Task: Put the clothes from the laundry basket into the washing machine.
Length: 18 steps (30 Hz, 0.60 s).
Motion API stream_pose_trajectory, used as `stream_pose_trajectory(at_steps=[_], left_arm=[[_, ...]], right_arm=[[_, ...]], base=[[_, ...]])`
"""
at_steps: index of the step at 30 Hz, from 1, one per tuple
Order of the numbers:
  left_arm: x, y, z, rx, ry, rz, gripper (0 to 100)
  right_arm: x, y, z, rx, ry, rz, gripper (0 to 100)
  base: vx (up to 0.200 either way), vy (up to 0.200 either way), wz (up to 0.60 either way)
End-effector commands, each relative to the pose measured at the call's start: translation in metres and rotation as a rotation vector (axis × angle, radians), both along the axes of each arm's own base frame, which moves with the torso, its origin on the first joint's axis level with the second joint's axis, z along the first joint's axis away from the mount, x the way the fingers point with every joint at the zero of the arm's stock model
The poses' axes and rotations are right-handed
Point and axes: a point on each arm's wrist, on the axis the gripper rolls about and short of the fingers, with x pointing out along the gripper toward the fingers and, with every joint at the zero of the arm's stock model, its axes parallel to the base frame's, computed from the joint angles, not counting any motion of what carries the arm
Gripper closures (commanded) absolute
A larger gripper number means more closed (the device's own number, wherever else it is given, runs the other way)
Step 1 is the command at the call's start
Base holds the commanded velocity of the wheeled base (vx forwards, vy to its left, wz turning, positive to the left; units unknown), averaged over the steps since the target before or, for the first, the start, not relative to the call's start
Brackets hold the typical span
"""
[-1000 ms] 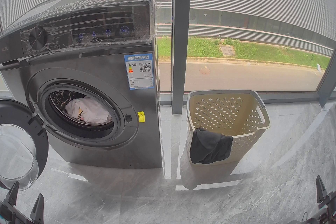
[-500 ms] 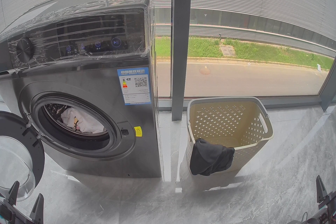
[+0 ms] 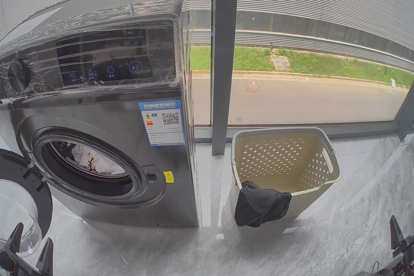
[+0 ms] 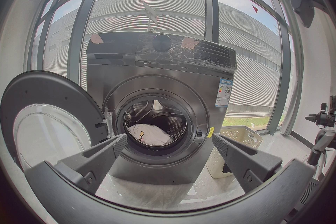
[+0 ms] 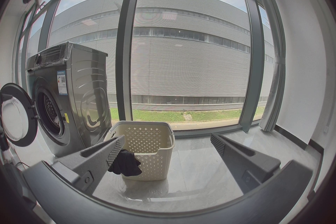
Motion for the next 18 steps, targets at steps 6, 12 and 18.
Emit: stream_pose_trajectory(at_steps=[6,12,18], left_arm=[[-0.001,0.0,-0.001,-0.001,-0.012,0.0,0],[-0.001,0.0,-0.001,0.002,-0.009,-0.001,0],[-0.001,0.0,-0.001,0.002,-0.009,-0.001,0]], right_arm=[[-0.002,0.0,0.003,-0.017,-0.026,0.02,0],[0.001,0.001,0.099,-0.041,-0.094,0.185,0],[0.072,0.018,0.201,0.012,-0.017,0.457,0]], base=[[0.0,0.0,0.0],[0.0,0.0,0.0],[0.0,0.0,0.0]])
